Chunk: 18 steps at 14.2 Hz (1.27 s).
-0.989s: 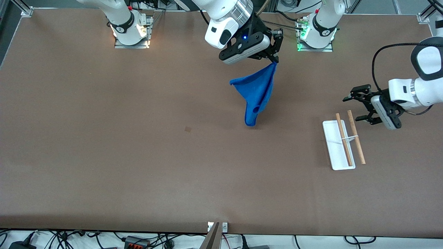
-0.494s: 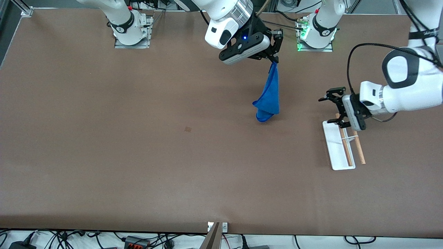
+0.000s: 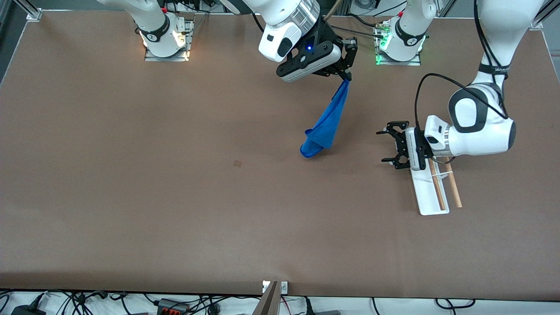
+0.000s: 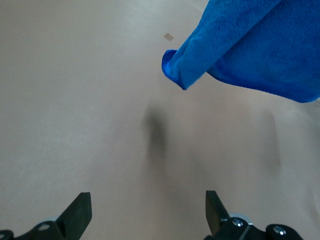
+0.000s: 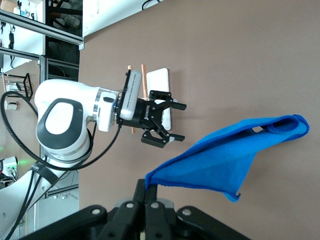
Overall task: Pass towel and hang on rack
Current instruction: 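Hold the towel up while the left gripper reaches toward it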
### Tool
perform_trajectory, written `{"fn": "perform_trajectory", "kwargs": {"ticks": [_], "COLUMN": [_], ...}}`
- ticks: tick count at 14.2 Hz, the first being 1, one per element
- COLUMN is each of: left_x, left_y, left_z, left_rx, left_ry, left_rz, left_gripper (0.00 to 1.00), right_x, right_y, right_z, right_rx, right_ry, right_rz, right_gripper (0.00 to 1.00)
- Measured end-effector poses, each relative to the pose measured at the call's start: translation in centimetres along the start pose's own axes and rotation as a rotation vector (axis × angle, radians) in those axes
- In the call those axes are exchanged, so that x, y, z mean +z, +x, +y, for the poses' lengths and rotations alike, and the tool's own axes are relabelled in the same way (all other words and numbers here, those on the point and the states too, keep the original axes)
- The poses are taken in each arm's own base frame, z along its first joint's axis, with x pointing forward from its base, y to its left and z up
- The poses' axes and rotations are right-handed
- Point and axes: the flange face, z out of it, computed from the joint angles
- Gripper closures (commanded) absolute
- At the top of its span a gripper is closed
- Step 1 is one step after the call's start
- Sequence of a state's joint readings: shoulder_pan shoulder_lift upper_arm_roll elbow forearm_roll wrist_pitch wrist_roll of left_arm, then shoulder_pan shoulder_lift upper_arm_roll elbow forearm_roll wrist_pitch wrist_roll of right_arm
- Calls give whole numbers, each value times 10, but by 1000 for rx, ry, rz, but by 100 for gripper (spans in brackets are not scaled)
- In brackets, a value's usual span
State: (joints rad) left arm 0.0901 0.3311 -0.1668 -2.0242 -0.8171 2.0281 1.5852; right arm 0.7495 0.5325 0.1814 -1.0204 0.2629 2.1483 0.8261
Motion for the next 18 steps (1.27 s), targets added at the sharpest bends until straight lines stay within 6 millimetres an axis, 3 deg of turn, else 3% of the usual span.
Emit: {"fn": "perform_trajectory", "kwargs": {"ticks": [5,10,18], "left_x": [36,68,87], "left_y": [18,23,43], "left_z": [6,7,16], "left_rx": [116,188,266], "left_ry": [46,29,28], "left_rz": [54,129,193], "left_gripper": [0,2,5], "right_x": [0,0,2], "right_y": [0,0,0], "right_z": [0,0,1], "right_rx": [0,-1,-1], "right_ry": [0,-1,-4], "right_rz": [0,1,0], "right_gripper": [100,100,100]}}
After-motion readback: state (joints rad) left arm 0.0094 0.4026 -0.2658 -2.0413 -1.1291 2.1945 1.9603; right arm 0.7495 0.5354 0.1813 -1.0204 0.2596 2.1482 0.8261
